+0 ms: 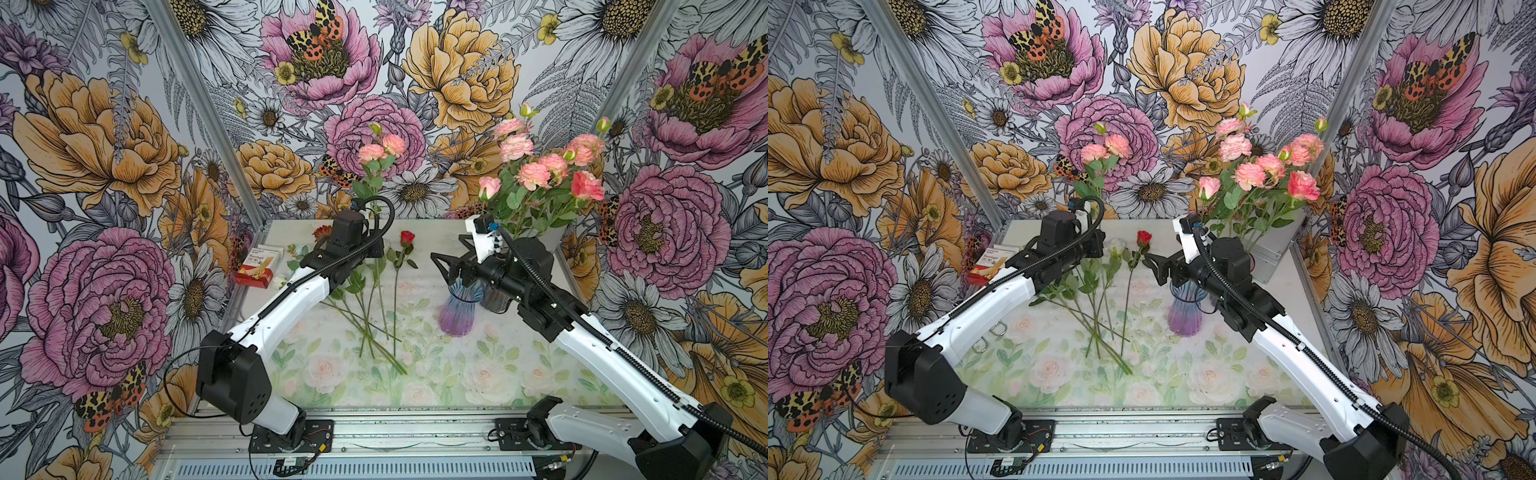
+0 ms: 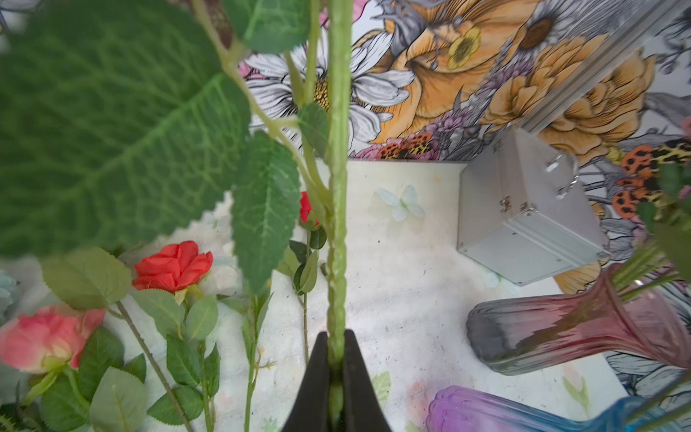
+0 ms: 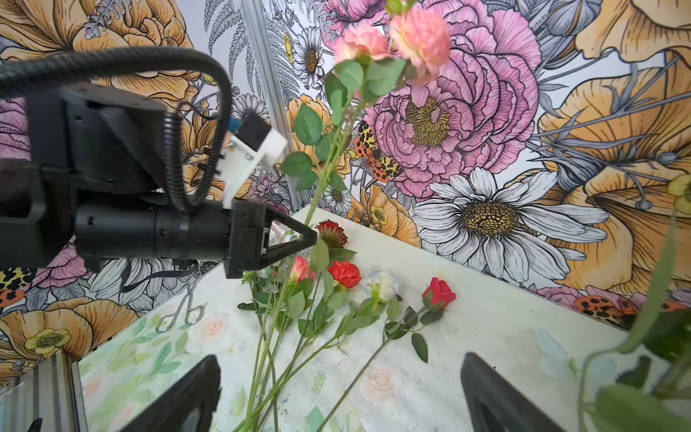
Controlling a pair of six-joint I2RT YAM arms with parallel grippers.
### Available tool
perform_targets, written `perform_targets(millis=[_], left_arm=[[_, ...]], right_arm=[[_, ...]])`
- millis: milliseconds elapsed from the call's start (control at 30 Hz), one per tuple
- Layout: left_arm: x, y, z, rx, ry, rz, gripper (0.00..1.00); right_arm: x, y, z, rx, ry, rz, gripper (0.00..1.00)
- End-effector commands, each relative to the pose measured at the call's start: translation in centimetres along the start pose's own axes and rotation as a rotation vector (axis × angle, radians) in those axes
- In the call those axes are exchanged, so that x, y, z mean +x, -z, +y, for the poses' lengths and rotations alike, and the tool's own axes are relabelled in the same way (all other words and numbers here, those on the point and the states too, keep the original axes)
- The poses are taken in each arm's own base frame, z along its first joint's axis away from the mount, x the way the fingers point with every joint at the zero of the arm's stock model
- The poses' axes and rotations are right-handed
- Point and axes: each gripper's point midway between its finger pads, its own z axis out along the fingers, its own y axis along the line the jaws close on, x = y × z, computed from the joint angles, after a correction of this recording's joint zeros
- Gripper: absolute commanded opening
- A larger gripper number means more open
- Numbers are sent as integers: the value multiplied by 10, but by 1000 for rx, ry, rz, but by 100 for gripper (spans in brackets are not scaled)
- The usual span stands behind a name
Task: Place the pink flowers into the vase
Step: Pick up the flower at the center of the board.
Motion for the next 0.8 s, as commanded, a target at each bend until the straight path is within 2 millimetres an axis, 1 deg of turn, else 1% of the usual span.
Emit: perform_targets(millis=[0, 67, 200, 333, 400, 567, 767], left_arm=[[-6, 8, -22, 127, 5, -101, 0], [-7, 17, -33, 177, -6, -128, 0], [-3, 28, -53, 267, -32, -158, 0], [1, 39, -71, 341, -33, -175, 0], [3, 44, -80, 373, -38, -179, 0], [7, 53, -95, 415, -38, -189, 0], [11, 55, -110, 447, -44, -184, 0]], right_arm=[[-11, -5, -13, 55, -56, -22, 99], [-14, -9, -15, 52, -79, -22, 99], [-26, -22, -8, 5, -107, -23, 96], [-36, -32, -9, -1, -117, -29, 92], [-41, -37, -6, -21, -125, -31, 88], [-43, -50, 1, -70, -151, -15, 80], [-43, -56, 12, -130, -159, -1, 74]])
